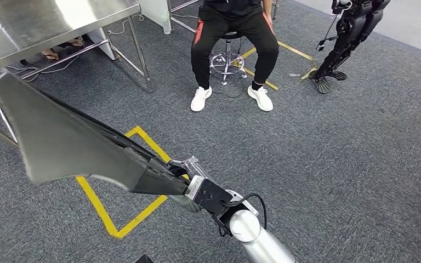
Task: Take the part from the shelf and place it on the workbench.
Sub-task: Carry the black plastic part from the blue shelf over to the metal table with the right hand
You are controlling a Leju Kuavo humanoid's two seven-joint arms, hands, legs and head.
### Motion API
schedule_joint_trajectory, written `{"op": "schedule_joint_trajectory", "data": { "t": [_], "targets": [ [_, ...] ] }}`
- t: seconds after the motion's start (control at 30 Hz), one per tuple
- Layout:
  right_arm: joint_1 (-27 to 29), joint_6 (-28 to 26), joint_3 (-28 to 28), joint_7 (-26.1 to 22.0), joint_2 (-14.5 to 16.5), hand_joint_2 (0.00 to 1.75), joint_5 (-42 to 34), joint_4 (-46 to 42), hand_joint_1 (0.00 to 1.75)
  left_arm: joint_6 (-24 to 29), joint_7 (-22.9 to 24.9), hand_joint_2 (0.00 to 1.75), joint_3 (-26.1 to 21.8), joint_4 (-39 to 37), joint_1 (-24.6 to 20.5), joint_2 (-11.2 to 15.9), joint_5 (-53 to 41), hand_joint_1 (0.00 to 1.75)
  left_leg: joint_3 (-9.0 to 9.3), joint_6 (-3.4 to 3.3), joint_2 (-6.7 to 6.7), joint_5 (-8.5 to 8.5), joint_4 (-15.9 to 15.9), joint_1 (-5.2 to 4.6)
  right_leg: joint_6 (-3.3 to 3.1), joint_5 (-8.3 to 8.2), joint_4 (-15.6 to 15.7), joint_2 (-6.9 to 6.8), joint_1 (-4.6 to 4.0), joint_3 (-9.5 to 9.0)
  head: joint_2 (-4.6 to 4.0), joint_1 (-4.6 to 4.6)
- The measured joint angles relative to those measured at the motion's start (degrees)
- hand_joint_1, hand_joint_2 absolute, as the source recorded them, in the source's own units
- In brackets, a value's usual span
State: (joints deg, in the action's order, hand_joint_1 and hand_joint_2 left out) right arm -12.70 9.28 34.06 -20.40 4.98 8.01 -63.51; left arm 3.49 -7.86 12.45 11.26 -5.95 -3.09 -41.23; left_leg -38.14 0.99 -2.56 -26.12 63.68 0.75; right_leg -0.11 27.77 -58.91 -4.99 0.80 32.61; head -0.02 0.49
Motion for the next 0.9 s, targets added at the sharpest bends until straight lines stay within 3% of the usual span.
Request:
{"op": "schedule_joint_trajectory", "data": {
  "t": [0.07,0.13,0.17,0.23,0.3,0.37,0.4,0.43,0.5,0.57,0.63,0.67,0.7,0.8,0.9],
  "targets": [
    [-0.1,0.0,-0.1,0.0,0.0,1.75,0.1,-0.1,1.75,0.0,0.0,1.75,0.0,0.0,-0.2,0.0,-0.2,0.00,2.22,-0.68,-1.60,1.07,-4.2,-0.49,0.54,0.32,0.0,-1.07,-0.48,-0.22,0.00,0.17],
    [-0.3,0.2,-0.1,0.0,0.1,1.75,0.1,-0.1,1.75,0.0,0.0,1.75,0.0,0.0,-0.2,0.0,-0.3,0.00,2.24,-1.37,-0.63,1.08,-4.8,-0.80,1.10,0.54,0.1,-2.31,-0.68,-0.51,0.00,0.33],
    [-0.4,0.2,-0.1,0.0,0.1,1.75,0.1,-0.1,1.75,-0.1,0.0,1.75,0.0,0.0,-0.1,0.0,-0.4,0.00,2.30,-1.73,0.09,1.23,-5.0,-0.71,1.40,0.77,0.0,-2.04,-0.61,-0.57,0.00,0.33],
    [-0.6,0.3,-0.1,0.0,0.2,1.75,0.1,-0.1,1.75,-0.1,0.0,1.75,0.0,0.0,-0.1,0.0,-0.6,0.00,2.52,-2.56,1.50,1.67,-5.4,-0.32,1.67,2.21,-2.5,0.78,-0.36,0.43,0.00,0.38],
    [-0.5,0.3,-0.1,-0.1,-0.1,1.75,0.1,-0.1,1.75,-0.1,-0.3,1.75,0.0,0.0,-0.3,-0.1,-0.7,0.00,2.52,-3.02,3.05,1.89,-5.6,-0.11,1.45,5.05,-9.4,3.92,-0.05,3.78,0.00,0.47],
    [-0.3,0.3,-0.1,0.0,-0.4,1.75,0.1,0.0,1.75,-0.1,-0.5,1.75,0.0,0.0,-0.2,-0.2,-0.7,0.00,2.45,-3.09,4.87,1.91,-5.5,-0.10,1.65,6.85,-15.7,4.63,0.06,7.14,0.00,0.51],
    [-0.3,0.3,-0.1,0.0,-0.5,1.75,0.1,0.1,1.75,-0.1,-0.5,1.75,0.0,0.0,-0.1,-0.2,-0.7,0.00,2.45,-3.07,5.82,1.91,-5.5,-0.08,2.09,6.48,-16.0,4.75,0.12,7.58,0.00,0.50],
    [-0.3,0.3,-0.1,0.0,-0.5,1.75,0.1,0.1,1.75,-0.1,-0.5,1.75,-0.1,0.0,0.0,-0.2,-0.7,0.00,2.47,-3.02,6.72,1.92,-5.5,-0.03,2.66,5.25,-14.0,4.95,0.23,6.86,0.00,0.50],
    [-0.3,0.3,-0.1,0.0,-0.6,1.75,0.1,0.1,1.75,-0.2,-0.6,1.75,-0.1,0.0,0.1,-0.2,-0.6,0.00,2.44,-2.65,8.44,1.90,-5.2,0.04,3.69,1.89,-6.1,6.60,0.69,3.48,0.00,0.51],
    [-0.4,0.4,-0.1,0.0,-0.6,1.75,0.0,0.1,1.75,-0.4,-0.7,1.75,-0.1,0.0,0.2,-0.2,-0.6,0.00,2.20,-1.95,9.63,1.85,-5.0,-0.01,3.46,0.10,-1.0,8.11,0.91,1.20,0.00,0.50],
    [-0.5,0.5,-0.1,0.1,-0.4,1.75,-0.3,0.0,1.75,-0.7,-0.8,1.75,-0.1,0.0,0.6,-0.1,-0.5,0.00,1.96,-1.23,10.19,1.98,-5.2,0.06,2.43,-0.23,-0.5,8.04,0.68,0.86,0.00,0.46],
    [-0.5,0.5,-0.2,0.1,-0.3,1.75,-0.4,0.0,1.75,-0.8,-0.8,1.75,-0.2,0.0,0.8,0.0,-0.4,0.00,1.80,-0.94,9.98,1.96,-5.2,0.17,2.01,-0.40,-0.4,7.82,0.76,0.73,0.00,0.44],
    [-0.6,0.5,-0.2,0.1,-0.1,1.75,-0.5,0.0,1.75,-0.8,-0.8,1.75,-0.2,-0.1,0.9,0.1,-0.4,0.00,1.50,-0.68,8.95,1.60,-4.7,0.17,1.67,-0.55,-0.3,7.58,0.86,0.67,0.00,0.41],
    [-0.6,0.5,-0.3,0.2,0.0,1.75,-0.8,0.0,1.75,-0.9,-0.9,1.75,-0.2,-0.1,0.7,0.1,-0.3,0.00,-1.26,-0.16,4.20,-1.73,1.1,0.08,0.53,-0.59,-0.1,6.69,0.89,0.41,0.00,0.24],
    [-0.6,0.5,-0.4,0.2,0.0,1.75,-0.8,0.0,1.75,-0.9,-0.9,1.75,-0.2,-0.1,0.6,0.1,-0.3,0.00,-2.48,-0.05,3.34,-2.99,3.7,0.16,0.26,-0.54,-0.1,6.43,0.75,0.39,0.00,0.23]
  ]
}}
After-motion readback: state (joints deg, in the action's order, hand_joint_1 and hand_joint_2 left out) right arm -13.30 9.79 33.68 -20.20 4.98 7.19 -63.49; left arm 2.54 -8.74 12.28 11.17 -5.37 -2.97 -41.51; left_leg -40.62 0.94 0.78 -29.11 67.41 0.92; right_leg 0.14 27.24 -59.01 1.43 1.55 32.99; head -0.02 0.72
